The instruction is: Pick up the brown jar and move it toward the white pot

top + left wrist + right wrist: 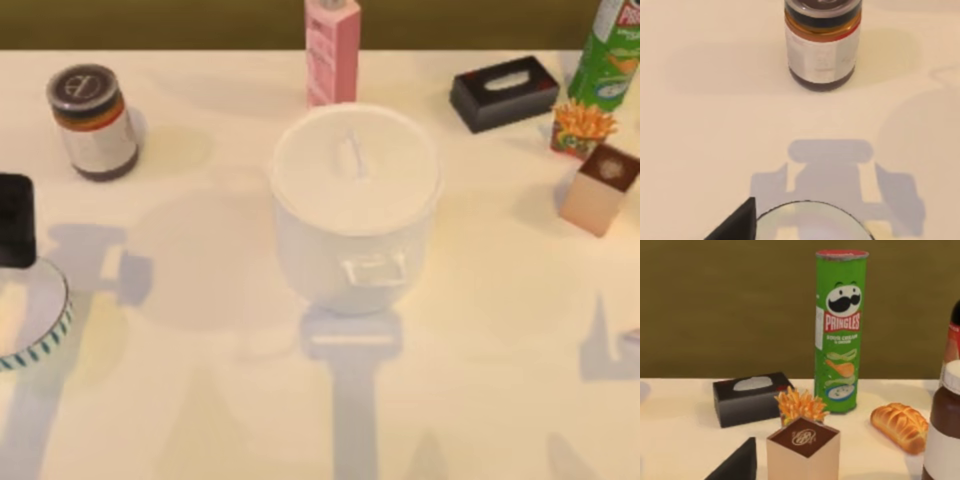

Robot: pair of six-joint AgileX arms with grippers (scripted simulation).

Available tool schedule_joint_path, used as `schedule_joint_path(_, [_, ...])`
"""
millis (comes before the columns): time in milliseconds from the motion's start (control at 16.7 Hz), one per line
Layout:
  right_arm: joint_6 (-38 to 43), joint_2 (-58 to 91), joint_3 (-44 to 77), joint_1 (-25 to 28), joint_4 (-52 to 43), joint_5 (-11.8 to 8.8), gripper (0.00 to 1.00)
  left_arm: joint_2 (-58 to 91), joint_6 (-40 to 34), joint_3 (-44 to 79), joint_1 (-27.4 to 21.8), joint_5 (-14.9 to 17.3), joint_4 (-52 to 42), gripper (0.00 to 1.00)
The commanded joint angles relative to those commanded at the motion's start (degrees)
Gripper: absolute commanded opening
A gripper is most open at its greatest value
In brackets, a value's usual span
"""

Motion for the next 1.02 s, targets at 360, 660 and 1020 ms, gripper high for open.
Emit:
schedule_joint_path(360, [0.0,0.0,0.0,0.0,0.0,0.0,1.00,32.9,3.3,28.2,-0.1,1.2,-15.8,1.00])
schedule_joint_path(660, [0.0,0.0,0.0,0.0,0.0,0.0,1.00,58.7,6.0,52.8,0.0,1.9,-27.1,1.00])
schedule_joint_path(1020, [0.0,0.0,0.0,0.0,0.0,0.0,1.00,81.7,8.7,78.8,0.3,2.0,-35.6,1.00])
